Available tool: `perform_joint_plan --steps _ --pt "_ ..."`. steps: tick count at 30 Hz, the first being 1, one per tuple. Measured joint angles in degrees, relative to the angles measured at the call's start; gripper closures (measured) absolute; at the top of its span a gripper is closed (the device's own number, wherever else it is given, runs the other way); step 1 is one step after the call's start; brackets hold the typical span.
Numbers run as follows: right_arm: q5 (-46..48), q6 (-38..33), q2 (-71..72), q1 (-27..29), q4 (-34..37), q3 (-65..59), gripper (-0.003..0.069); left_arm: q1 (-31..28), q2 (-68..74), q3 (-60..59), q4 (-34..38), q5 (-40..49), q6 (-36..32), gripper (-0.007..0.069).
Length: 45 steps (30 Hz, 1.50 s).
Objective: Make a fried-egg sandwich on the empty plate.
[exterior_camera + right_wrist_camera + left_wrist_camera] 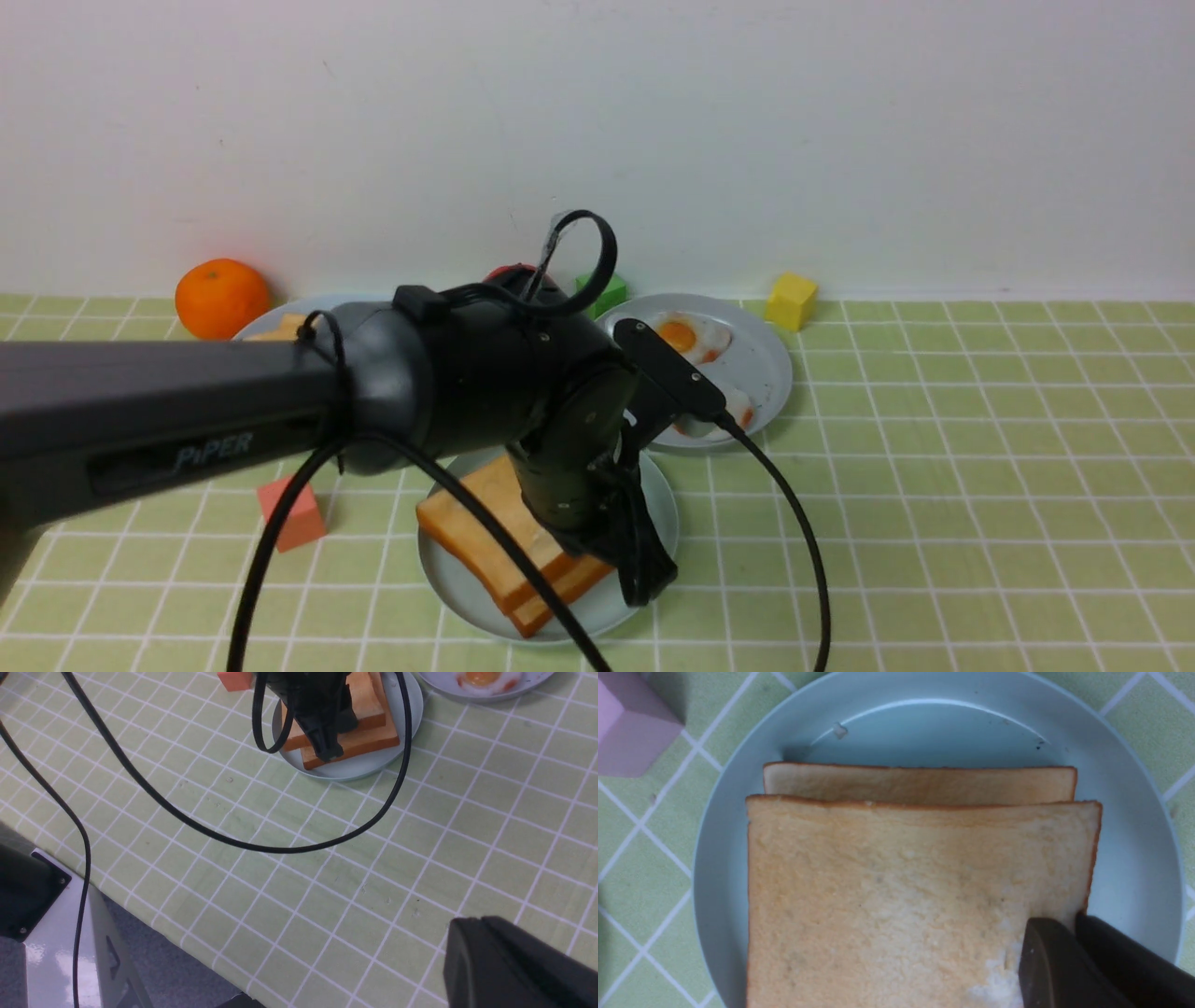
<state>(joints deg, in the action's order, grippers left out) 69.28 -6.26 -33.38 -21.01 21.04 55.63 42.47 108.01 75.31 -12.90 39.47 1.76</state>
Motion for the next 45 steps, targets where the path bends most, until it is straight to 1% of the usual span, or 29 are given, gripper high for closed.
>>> perform_joint_plan --steps 2,4,6,7,8,12,13,14,17,19,20,21,25,27,29,30,32,36,40,41,42,45 --pt "0.0 0.0 0.02 0.0 0.05 0.0 0.0623 0.0 0.0 0.0 0.06 -0.14 0.0 0.0592" --pt "0.0 0.0 0.07 0.0 0.05 0.0 0.0624 0.0 0.0 0.0 0.12 -0.27 0.11 0.056" --pt "0.0 -0.06 0.07 0.0 0.19 0.0 0.062 0.0 0.0 0.0 0.19 -0.26 0.15 0.05" --pt "0.0 -0.06 0.07 0.0 0.19 0.0 0.062 0.0 0.0 0.0 0.19 -0.26 0.15 0.0494" --pt "0.0 -0.06 0.07 0.0 0.19 0.0 0.0619 0.0 0.0 0.0 0.19 -0.47 0.15 0.0444" --pt "0.0 -0.06 0.07 0.0 0.19 0.0 0.0617 0.0 0.0 0.06 1.46 -0.54 0.63 0.0298" --pt "0.0 -0.06 0.07 0.0 0.19 0.0 0.0617 0.0 0.0 0.13 1.6 -0.45 0.85 0.0286" --pt "0.0 -0.06 0.07 0.0 0.2 0.0 0.0617 0.0 0.0 0.7 3.08 0.66 1.27 0.0246" --pt "0.0 -0.06 0.07 0.0 0.25 0.0 0.0616 0.0 -0.75 2.49 5.52 3.22 1.64 0.0224" --pt "0.0 -0.06 0.07 0.0 0.25 0.0 0.0615 0.0 -2.06 3.51 6.7 4.48 1.64 0.0235" --pt "0.06 -0.06 0.07 0.0 0.25 0.0 0.0613 0.0 -5.16 4.26 8.42 5.69 1.64 0.0295" --pt "0.12 -0.06 0.07 0.0 0.25 0.0 0.0613 0.0 -7.13 4.32 8.81 5.98 1.64 0.0323" --pt "1.33 -0.06 0.54 0.0 0.25 0.0 0.061 0.0 -20.79 2.84 10.41 4.92 1.64 0.058" --pt "1.89 0.15 1.6 0.0 -0.49 0.0 0.0612 0.0 -30.0 -0.97 11.17 2.2 1.64 0.0638" --pt "2.16 0.43 2.4 0.0 -1.21 0.0 0.0617 0.0 -33.44 -2.94 11.48 0.46 1.64 0.0638" --pt "2.49 1.08 3.78 0.0 -2.43 0.0 0.0627 0.0 -40.32 -6.96 11.96 -2.11 1.64 0.0638" --pt "2.76 2.33 6.33 0.0 -5.11 0.0 0.0652 0.0 -48.75 -14.62 12.9 -6.27 1.64 0.0638" --pt "2.92 4.39 10.95 0.0 -8.86 -1.38 0.0659 0.0 -63.68 -29.86 16.13 -15.75 1.69 0.0638" --pt "3.0 5.84 15.21 0.0 -10.18 -4.5 0.0659 0.0 -74.85 -42.65 18.44 -24.83 1.69 0.0638" --pt "3.0 6.93 16.77 0.0 -10.31 -6.22 0.0659 0.0 -79.19 -47.77 18.68 -28.42 1.69 0.0638" --pt "3.0 7.13 16.96 0.0 -10.31 -6.72 0.0659 0.0 -80.39 -49.15 18.74 -28.92 1.69 0.0638" --pt "0.53 11.56 19.88 0.0 -10.35 -11.97 0.0658 0.0 -90.09 -59.34 19.06 -37.35 1.69 0.0638"
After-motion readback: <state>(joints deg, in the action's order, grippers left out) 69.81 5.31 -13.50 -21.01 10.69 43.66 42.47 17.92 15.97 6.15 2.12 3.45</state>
